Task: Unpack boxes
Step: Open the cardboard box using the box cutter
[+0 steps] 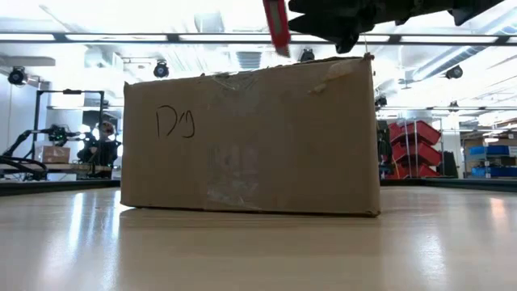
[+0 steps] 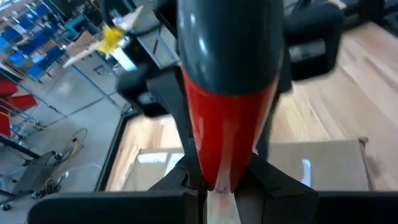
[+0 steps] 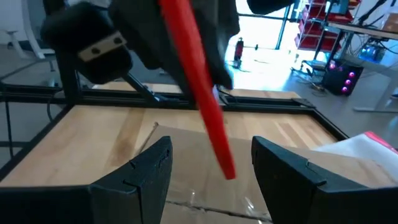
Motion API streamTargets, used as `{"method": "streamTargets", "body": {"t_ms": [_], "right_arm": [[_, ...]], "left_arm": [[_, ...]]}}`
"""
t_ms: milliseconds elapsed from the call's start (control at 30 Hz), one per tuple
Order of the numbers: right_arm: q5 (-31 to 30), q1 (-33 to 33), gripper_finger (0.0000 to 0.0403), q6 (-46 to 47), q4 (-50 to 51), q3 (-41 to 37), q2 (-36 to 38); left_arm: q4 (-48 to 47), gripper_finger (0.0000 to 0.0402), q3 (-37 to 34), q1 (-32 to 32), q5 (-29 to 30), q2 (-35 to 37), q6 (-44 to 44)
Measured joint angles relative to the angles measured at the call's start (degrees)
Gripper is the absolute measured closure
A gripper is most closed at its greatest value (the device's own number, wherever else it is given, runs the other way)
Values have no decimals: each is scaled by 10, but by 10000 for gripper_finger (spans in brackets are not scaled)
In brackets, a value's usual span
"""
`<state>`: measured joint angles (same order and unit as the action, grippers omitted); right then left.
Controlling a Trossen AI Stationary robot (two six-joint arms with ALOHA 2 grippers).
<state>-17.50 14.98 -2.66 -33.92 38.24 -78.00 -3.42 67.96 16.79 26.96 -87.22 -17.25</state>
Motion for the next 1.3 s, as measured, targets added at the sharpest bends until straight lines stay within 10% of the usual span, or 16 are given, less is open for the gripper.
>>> {"method": "streamTargets", "body": {"t_ms": [667, 1300], "right_arm": [[-5, -5, 211, -40, -22, 45, -67], [-3, -6, 384, -64, -20, 52, -74]], "left_arm": [[9, 365, -2, -10, -37, 0, 19], [-7, 365, -3, -10, -45, -1, 34]]}}
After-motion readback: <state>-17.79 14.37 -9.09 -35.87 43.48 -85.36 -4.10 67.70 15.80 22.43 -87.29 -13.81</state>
